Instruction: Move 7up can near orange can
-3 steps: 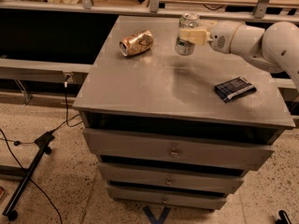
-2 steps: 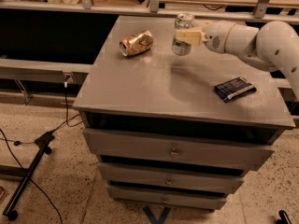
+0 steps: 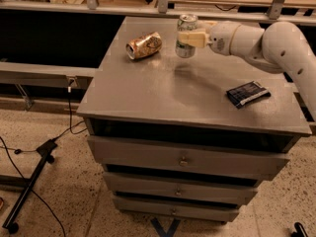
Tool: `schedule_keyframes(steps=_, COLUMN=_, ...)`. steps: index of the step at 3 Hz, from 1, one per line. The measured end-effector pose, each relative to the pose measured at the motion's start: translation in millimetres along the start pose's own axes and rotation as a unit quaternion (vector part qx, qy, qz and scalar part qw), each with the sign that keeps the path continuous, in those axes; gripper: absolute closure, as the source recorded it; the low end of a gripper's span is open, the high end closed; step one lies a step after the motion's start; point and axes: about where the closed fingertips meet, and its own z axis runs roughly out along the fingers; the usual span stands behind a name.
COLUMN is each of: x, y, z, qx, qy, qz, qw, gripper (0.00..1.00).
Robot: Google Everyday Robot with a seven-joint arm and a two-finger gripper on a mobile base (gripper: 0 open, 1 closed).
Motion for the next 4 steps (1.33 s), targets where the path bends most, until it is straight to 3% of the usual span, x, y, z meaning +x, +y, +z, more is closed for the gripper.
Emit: schedule_keyframes(steps=4, x=11, y=22, z=45, qx=-0.055, qy=-0.012, qz=-0.01, qw=0.9983, gripper=1.0)
